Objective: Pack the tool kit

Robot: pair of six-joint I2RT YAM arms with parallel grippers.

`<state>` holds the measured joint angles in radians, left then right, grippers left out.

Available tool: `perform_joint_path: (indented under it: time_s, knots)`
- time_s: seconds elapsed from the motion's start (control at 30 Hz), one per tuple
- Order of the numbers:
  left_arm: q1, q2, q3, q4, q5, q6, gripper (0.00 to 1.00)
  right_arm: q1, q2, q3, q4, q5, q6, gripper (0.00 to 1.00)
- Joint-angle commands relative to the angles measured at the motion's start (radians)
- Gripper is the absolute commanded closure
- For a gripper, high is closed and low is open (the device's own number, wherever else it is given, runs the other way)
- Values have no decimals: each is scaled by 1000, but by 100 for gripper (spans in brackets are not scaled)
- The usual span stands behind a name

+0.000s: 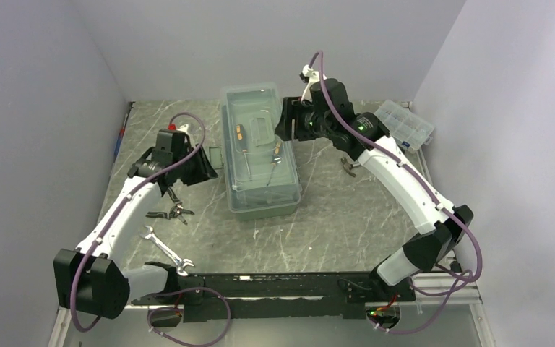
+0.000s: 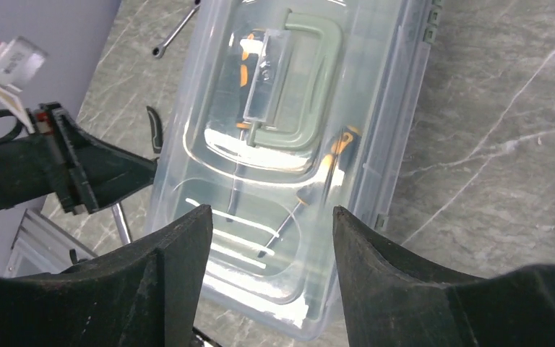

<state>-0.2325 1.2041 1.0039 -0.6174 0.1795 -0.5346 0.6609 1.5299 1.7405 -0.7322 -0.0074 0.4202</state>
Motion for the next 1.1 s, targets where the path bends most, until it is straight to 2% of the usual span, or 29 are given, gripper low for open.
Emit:
perform_joint_path:
  time_s: [0.0,0.07,0.17,0.3,0.43,0.5,0.57,0.63,0.83,0.9,1.07]
  knots:
    - [62,-39,43,-37,10,53,59,-18,11,10,59,-61,5,33]
    - [108,-29,41,-22,51,59,54,-23,36,19,55,-68,5,26]
    - [168,-7,16,44,128,41,38,-23,82,45,37,-68,2,16]
    - [262,38,-71,243,290,-60,24,-30,132,56,35,-63,9,14]
    - [325,104,-169,527,419,-195,21,-55,130,-10,93,-110,30,14]
    - [339,149,-199,602,455,-243,23,-70,123,-38,122,-132,41,15]
    - [354,180,-230,695,471,-290,26,-87,115,-62,145,-147,46,16]
    - [367,212,-248,736,471,-307,37,-97,111,-81,156,-149,46,17]
    - [388,339,-223,739,460,-313,87,-122,117,-116,182,-170,49,18]
    - [389,368,-221,754,450,-326,100,-123,119,-125,191,-173,50,18]
    - [388,465,-174,758,430,-328,100,-128,135,-133,201,-172,47,19]
